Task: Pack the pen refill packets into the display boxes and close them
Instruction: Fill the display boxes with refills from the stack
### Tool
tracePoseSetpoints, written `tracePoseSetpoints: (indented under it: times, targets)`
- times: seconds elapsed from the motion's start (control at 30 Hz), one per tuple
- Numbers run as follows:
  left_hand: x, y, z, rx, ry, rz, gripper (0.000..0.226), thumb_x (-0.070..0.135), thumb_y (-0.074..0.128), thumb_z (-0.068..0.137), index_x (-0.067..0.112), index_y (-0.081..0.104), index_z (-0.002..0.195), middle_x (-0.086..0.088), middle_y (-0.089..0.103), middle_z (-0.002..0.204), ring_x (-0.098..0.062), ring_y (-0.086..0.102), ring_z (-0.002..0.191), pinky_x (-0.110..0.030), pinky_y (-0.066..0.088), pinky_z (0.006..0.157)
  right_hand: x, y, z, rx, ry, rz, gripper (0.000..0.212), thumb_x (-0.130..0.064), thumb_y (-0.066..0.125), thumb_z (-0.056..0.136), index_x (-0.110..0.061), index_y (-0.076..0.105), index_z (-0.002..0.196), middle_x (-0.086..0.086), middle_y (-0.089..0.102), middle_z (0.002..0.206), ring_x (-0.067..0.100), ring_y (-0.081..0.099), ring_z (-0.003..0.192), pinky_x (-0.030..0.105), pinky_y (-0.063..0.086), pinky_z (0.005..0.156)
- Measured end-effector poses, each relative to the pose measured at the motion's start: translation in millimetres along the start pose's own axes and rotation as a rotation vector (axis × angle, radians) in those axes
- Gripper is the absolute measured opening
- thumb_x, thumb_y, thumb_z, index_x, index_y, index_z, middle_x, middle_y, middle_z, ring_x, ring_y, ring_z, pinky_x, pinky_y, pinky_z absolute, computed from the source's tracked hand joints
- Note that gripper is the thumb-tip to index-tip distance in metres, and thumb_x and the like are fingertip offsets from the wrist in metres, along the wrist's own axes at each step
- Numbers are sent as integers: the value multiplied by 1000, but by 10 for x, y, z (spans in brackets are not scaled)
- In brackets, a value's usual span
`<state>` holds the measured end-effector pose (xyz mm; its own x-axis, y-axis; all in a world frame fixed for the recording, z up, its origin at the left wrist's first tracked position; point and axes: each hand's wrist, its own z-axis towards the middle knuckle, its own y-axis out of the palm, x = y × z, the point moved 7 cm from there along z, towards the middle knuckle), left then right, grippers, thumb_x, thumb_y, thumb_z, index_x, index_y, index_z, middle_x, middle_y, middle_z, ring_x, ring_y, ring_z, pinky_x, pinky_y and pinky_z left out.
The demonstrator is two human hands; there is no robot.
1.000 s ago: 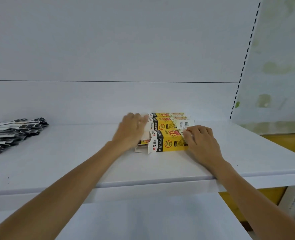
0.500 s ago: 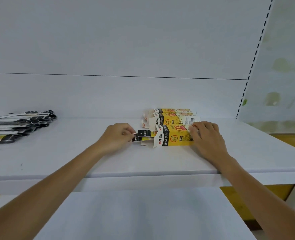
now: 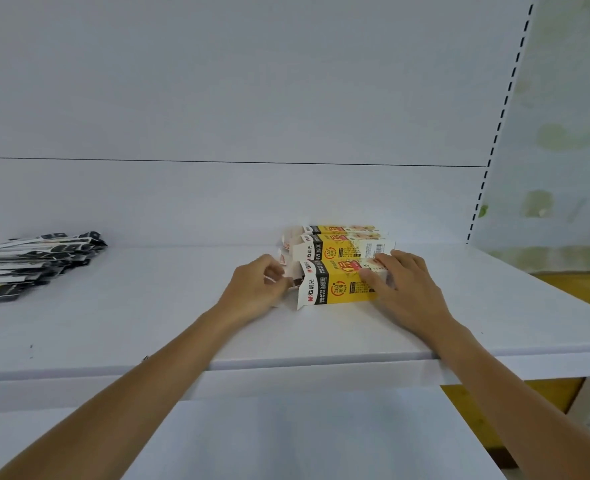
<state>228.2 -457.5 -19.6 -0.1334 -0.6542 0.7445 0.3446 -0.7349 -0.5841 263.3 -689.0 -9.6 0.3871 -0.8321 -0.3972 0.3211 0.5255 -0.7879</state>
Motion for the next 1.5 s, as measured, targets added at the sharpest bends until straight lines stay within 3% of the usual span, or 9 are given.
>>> tracePoseSetpoints:
  times: [0.13, 0.27, 0.57, 0.77, 1.0, 1.17, 1.27, 1.37, 1.5]
  targets:
    - [-75, -42, 8, 70, -59, 2, 16, 16, 46, 87, 14, 61, 87, -1, 67, 85, -21, 61, 73, -33, 52, 71, -30, -14, 2, 10, -21, -14, 57, -55, 38, 90, -21, 44, 135, -4, 39, 141, 12, 23, 134, 36, 33, 102]
    - [-2, -14, -20, 7, -39, -30, 24, 11, 39, 91, 18, 62, 87, 1, 69, 86, -12, 59, 78, -10, 40, 59, -41, -11, -2, 8, -19, -10, 57, -55, 39, 90, -20, 44, 135, -3, 40, 142, 13, 23, 134, 37, 33, 102]
    - [-97, -45, -36, 29, -121, -11, 24, 23, 40, 90, 10, 60, 92, -7, 69, 87, -26, 61, 88, -36, 47, 80, -41, -9, -15, 7, -25, 3, 55, -52, 40, 91, -18, 45, 134, 0, 40, 141, 15, 24, 134, 38, 32, 104]
    - [15, 42, -17, -102, -40, -12, 8, 24, 58, 85, 19, 62, 90, 6, 68, 84, -3, 57, 69, -5, 38, 51, -67, -15, -21, -1, -36, 19, 55, -51, 42, 91, -17, 46, 134, 1, 41, 140, 16, 25, 132, 35, 29, 105]
    - [194, 68, -57, -154, 161, 37, 31, 2, 53, 84, 24, 72, 94, 22, 61, 81, 11, 51, 75, 2, 32, 61, -65, -30, -14, -11, -33, 21, 55, -51, 43, 90, -18, 46, 134, 0, 41, 140, 15, 25, 133, 35, 29, 104]
    - [121, -9, -45, -55, 165, -56, 37, -5, 49, 78, 31, 57, 82, 11, 63, 94, -2, 55, 93, -5, 35, 71, -48, -18, 4, 5, -25, -28, 57, -56, 40, 91, -17, 48, 132, 0, 43, 140, 16, 28, 133, 38, 28, 106]
    - [152, 126, -71, -196, 206, 51, 31, 6, 53, 84, 30, 62, 100, 14, 59, 107, -3, 51, 103, -11, 34, 80, 26, -20, 14, 34, -5, -92, 44, -43, 38, 97, -18, 47, 132, -2, 41, 145, 13, 21, 141, 45, 7, 114]
    - [155, 281, -86, -328, 271, 328, 29, 27, 52, 86, 30, 64, 112, 15, 60, 116, -8, 50, 110, -26, 36, 93, 92, -20, -12, 12, 44, -135, 40, -35, 34, 99, -23, 42, 136, -5, 36, 148, 11, 19, 142, 49, 2, 115]
    - [168, 153, -80, -168, 253, 383, 28, 39, 47, 83, 30, 69, 98, 13, 64, 115, -12, 54, 112, -34, 36, 100, 115, -46, -18, 15, 87, -192, 45, -41, 34, 97, -25, 40, 139, -6, 32, 150, 10, 15, 143, 48, -2, 115]
